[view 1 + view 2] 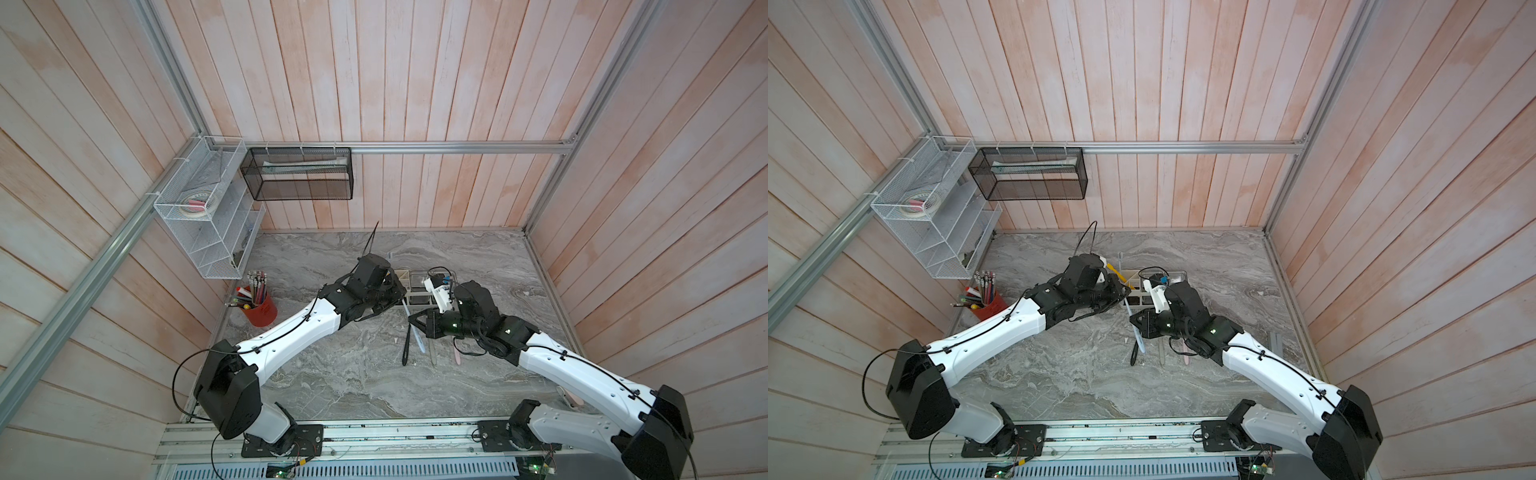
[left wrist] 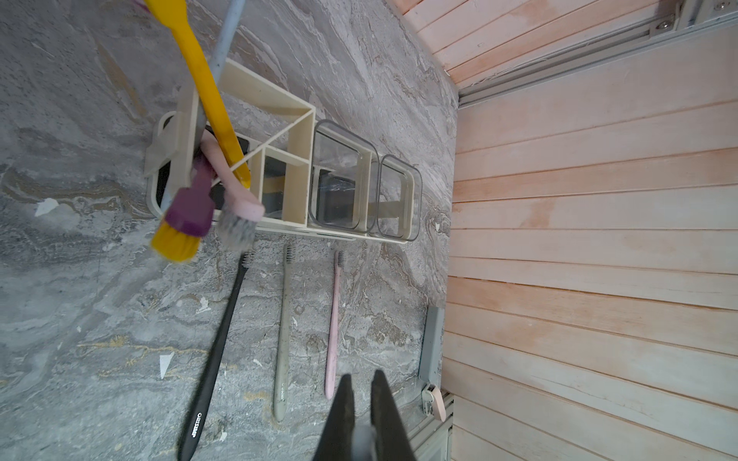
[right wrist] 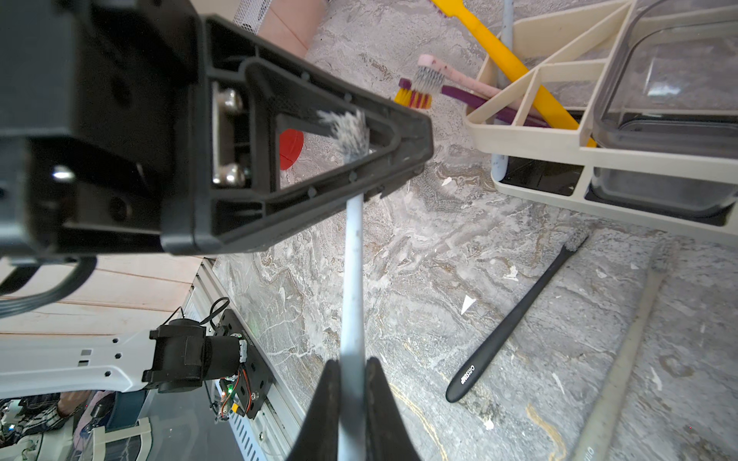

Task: Place the toothbrush into the toothbrush holder
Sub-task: Pick up the toothbrush from the center of the board, then place the toothbrush in the toothbrush holder.

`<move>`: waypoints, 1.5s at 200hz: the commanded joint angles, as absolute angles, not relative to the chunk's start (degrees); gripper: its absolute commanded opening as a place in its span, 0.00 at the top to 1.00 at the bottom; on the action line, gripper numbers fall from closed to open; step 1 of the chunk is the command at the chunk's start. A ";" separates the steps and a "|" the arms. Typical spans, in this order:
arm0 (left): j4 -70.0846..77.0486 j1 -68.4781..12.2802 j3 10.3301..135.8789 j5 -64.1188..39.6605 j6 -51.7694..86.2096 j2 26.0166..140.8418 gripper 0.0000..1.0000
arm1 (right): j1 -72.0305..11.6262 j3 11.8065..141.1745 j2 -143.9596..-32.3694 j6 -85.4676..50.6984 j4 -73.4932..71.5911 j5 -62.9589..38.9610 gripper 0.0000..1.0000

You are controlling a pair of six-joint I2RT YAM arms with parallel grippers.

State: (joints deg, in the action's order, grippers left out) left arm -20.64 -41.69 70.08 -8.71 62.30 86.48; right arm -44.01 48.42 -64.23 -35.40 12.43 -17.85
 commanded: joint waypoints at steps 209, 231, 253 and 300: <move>28.20 -45.97 69.87 36.27 2.57 91.76 1.00 | -42.54 34.63 -21.28 -24.55 10.85 -2.55 0.02; 28.42 -45.97 72.84 35.12 2.34 93.38 1.00 | -42.54 34.19 -21.12 -23.57 11.34 -2.41 0.02; 32.35 -45.97 74.58 35.71 -2.22 95.93 1.00 | -42.53 32.78 -21.09 -22.95 10.58 -2.67 0.02; 38.19 -45.38 76.20 36.51 -8.64 101.82 1.00 | -42.52 31.96 -20.57 -22.07 9.60 -3.16 0.02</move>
State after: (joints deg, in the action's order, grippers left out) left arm 34.54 -45.98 74.76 35.11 -4.12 99.04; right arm -42.65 31.97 -21.47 -23.49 11.53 -2.37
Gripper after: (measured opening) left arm 0.087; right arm 0.981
